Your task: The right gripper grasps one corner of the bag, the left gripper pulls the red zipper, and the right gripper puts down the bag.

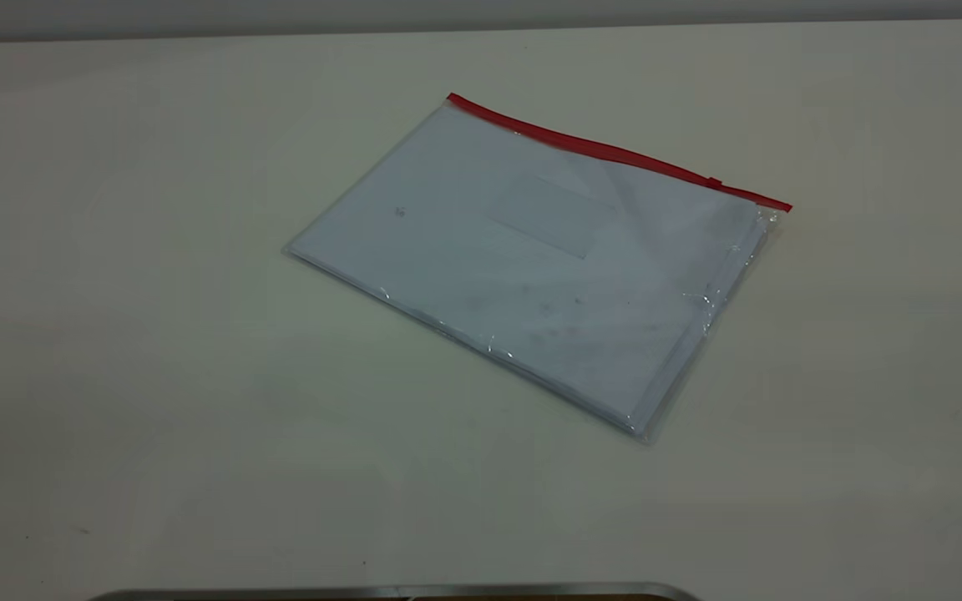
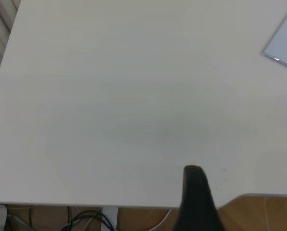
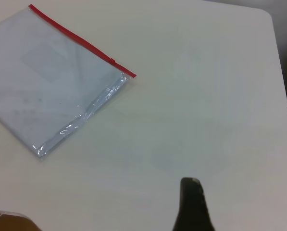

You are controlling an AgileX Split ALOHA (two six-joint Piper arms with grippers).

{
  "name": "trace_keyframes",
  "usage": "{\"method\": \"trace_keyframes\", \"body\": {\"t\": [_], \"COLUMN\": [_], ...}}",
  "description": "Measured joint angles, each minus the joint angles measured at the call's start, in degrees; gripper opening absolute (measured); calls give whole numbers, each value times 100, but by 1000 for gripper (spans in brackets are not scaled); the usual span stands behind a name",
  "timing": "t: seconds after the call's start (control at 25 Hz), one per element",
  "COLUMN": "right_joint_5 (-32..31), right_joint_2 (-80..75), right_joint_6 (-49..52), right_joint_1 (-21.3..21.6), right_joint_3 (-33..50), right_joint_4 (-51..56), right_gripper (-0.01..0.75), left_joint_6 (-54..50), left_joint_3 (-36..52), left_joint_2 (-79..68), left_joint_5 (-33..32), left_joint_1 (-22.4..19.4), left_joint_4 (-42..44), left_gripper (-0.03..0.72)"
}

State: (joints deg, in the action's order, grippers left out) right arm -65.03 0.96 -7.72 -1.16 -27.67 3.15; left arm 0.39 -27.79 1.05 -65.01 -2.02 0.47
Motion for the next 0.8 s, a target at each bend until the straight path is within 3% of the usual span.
{"method": "trace_keyframes", "body": {"t": [0.52, 0.8], "right_joint_5": [152, 319], "right_joint_2": [0, -1474], "right_joint_6": [18, 339], "right_joint_1": [0, 0], "right_joint_3": [-85, -744], "right_joint_4": [-13, -40], "right_gripper": [570, 570], "left_joint_6": [-39, -5], "left_joint_3": [-69, -937], "left_joint_2": [-430, -2531], "left_joint_5": [93, 1408], "left_joint_1": [0, 0], "left_joint_4": [5, -47], "left_gripper": [582, 582]}}
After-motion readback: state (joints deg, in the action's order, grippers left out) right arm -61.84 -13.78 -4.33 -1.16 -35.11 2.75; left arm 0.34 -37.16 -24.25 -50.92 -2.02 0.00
